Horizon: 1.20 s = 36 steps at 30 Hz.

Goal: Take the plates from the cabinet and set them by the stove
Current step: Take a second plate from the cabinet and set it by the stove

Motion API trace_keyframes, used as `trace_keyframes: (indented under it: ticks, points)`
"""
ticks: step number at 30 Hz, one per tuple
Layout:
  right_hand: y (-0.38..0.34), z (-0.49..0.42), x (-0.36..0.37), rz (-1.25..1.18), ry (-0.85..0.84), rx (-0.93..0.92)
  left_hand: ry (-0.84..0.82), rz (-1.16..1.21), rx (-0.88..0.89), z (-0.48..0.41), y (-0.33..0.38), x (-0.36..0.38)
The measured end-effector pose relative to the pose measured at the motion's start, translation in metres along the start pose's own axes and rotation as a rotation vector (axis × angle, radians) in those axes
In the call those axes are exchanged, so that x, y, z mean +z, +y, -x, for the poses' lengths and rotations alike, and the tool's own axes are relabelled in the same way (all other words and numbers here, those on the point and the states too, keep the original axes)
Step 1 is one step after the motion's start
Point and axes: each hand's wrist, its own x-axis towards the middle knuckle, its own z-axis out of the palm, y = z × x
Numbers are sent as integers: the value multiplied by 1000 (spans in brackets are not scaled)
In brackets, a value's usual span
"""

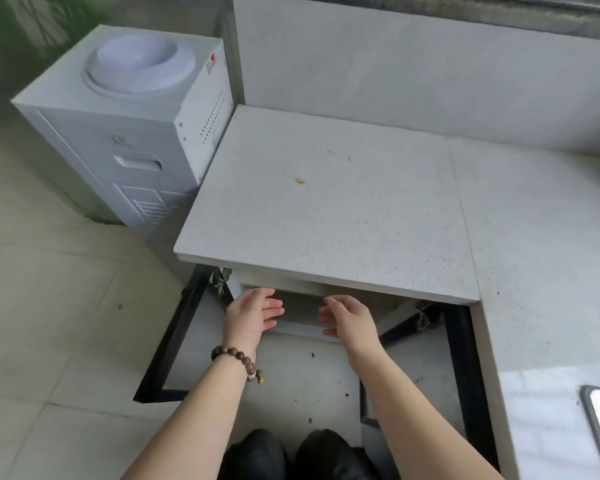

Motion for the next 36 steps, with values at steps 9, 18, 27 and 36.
trace_keyframes:
  ticks: [9, 18, 27, 36]
  points:
    - [97, -99, 33, -63, 0, -36, -2, 57, 69, -107, -96, -10]
    - [166, -195, 55, -147, 2, -135, -52, 93, 159, -199, -167, -4]
    - [178, -270, 70, -134, 4, -263, -10, 138, 329, -284, -191, 6]
    - [141, -329, 80, 112, 146, -379, 91, -43, 256, -339, -169, 31]
